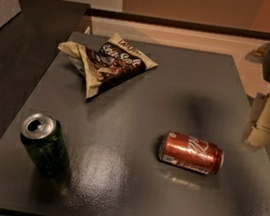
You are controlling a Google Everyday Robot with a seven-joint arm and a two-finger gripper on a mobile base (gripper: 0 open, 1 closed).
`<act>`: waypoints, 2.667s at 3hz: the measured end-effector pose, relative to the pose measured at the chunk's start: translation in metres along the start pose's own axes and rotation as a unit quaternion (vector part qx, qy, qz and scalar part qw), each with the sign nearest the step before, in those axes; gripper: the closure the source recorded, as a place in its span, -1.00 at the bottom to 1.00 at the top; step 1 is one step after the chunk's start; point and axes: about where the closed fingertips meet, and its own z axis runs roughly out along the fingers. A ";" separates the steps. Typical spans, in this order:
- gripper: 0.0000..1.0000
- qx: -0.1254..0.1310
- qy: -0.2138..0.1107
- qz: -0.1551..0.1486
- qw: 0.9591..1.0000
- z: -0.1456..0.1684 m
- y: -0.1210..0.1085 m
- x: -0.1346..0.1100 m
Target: Pick coke can
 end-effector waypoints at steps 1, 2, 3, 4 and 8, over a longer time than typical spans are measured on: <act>-1.00 -0.008 0.019 -0.037 0.999 0.014 0.011 -0.012; -1.00 -0.022 0.036 -0.065 0.997 0.032 0.026 -0.020; -1.00 -0.041 0.052 -0.080 0.995 0.050 0.044 -0.028; -1.00 -0.053 0.062 -0.088 0.993 0.061 0.055 -0.031; -0.66 -0.111 0.023 -0.012 0.994 0.104 0.096 -0.031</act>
Offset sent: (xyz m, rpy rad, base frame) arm -0.0214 0.0413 -0.0616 -0.1533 0.0994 0.1715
